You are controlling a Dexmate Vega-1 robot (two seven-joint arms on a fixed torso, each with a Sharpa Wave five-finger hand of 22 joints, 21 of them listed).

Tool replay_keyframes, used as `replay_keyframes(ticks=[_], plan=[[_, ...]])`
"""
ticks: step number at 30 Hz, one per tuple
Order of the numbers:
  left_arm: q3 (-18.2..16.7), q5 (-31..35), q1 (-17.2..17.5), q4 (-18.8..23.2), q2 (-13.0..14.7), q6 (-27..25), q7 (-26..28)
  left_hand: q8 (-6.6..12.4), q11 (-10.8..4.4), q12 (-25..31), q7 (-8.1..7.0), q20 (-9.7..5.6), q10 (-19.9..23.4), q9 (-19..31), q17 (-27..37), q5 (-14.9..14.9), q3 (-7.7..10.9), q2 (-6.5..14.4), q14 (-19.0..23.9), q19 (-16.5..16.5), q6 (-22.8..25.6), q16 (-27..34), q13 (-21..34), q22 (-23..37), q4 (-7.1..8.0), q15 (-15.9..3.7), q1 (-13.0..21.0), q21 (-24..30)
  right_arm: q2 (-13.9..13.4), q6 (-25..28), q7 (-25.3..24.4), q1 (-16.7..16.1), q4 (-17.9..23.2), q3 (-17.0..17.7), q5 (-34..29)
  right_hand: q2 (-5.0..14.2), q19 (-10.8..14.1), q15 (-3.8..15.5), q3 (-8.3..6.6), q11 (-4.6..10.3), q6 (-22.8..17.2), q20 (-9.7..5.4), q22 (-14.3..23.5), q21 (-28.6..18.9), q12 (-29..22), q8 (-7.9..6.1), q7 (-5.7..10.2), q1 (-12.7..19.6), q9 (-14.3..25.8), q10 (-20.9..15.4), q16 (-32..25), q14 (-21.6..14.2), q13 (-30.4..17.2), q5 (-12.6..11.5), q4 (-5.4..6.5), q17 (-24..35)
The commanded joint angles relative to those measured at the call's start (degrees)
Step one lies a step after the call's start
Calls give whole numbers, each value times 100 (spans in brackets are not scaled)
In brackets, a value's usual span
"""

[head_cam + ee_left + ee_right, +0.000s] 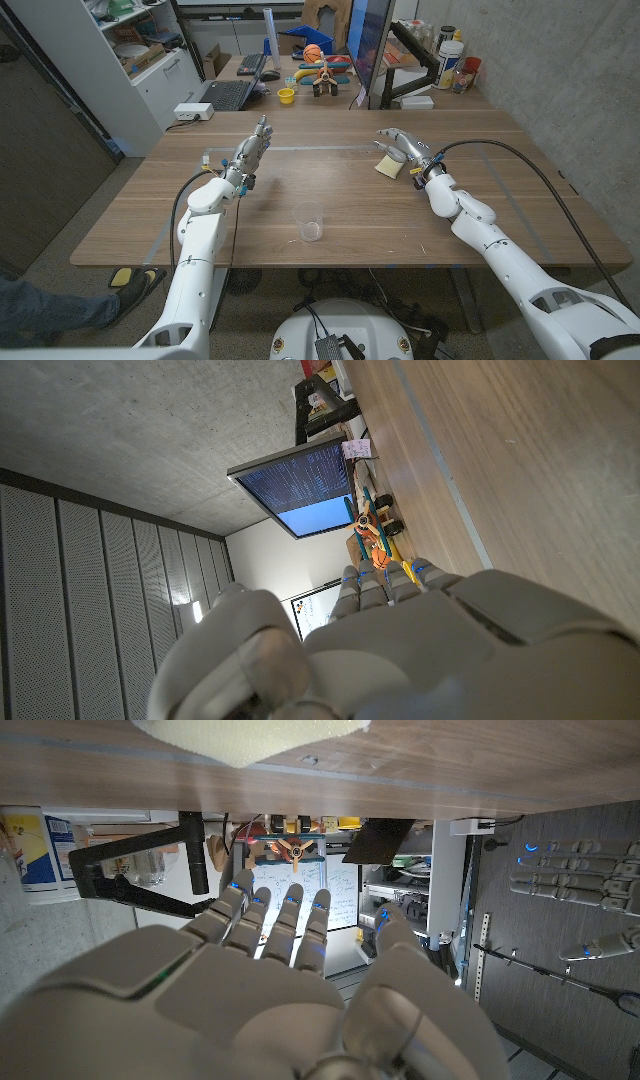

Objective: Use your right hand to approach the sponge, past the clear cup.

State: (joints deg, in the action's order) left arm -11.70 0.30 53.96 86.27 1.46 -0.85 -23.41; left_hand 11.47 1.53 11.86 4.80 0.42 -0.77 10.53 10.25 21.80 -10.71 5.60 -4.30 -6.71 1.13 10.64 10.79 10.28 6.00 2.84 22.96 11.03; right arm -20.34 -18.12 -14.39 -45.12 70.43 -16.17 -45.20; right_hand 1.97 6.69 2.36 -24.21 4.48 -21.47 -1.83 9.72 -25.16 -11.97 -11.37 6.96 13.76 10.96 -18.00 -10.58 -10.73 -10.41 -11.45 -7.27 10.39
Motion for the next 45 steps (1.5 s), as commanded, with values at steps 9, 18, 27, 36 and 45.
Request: replay_keyframes(ticks=[9,18,27,36,45], plan=[[19,10,-39,-99,-9,13,1,24,-20,-7,3,4,-10,20,33,-36,-55,45,-44,-59,38,13,30,5,2,-12,33,20,-96,203,-50,44,17,-167,-219,-51,-14,154,-17,-33,10,-268,34,37,20,29,18,5,6,16,-12,4,-15,-42,-27,17],[-9,3,1,-121,-11,41,14,22,-16,-6,-1,10,-8,20,33,-40,-62,48,-47,-69,41,13,30,6,3,-14,37,18,-134,451,23,32,103,-257,-392,-50,-17,141,-22,-57,22,-258,35,63,20,30,16,5,7,26,-11,12,-15,-43,-30,17],[-19,-6,31,-112,-10,42,6,17,-13,-5,-11,15,-6,20,33,-43,-70,52,-46,-75,39,15,31,6,4,-16,41,19,-135,584,105,60,116,-322,-426,-49,-33,127,-24,-96,79,-231,36,97,25,48,30,-4,7,51,-7,37,-16,-41,-28,18],[-20,1,68,-53,-3,-11,0,14,-23,-6,-10,17,-9,20,33,-47,-77,56,-47,-77,39,15,31,6,4,-11,45,21,-141,755,209,62,146,-369,-475,-47,-42,108,-24,-113,92,-209,38,121,23,48,36,-16,8,54,-11,40,-16,-38,-22,21],[-3,18,76,-45,-2,-11,-5,13,-22,-4,-8,19,-6,20,33,-49,-83,60,-48,-78,43,16,31,6,5,-15,49,22,-171,829,241,55,175,-384,-488,-46,-47,83,-22,-114,103,-195,39,147,21,46,36,-34,8,59,-12,49,-17,-34,-14,22]])
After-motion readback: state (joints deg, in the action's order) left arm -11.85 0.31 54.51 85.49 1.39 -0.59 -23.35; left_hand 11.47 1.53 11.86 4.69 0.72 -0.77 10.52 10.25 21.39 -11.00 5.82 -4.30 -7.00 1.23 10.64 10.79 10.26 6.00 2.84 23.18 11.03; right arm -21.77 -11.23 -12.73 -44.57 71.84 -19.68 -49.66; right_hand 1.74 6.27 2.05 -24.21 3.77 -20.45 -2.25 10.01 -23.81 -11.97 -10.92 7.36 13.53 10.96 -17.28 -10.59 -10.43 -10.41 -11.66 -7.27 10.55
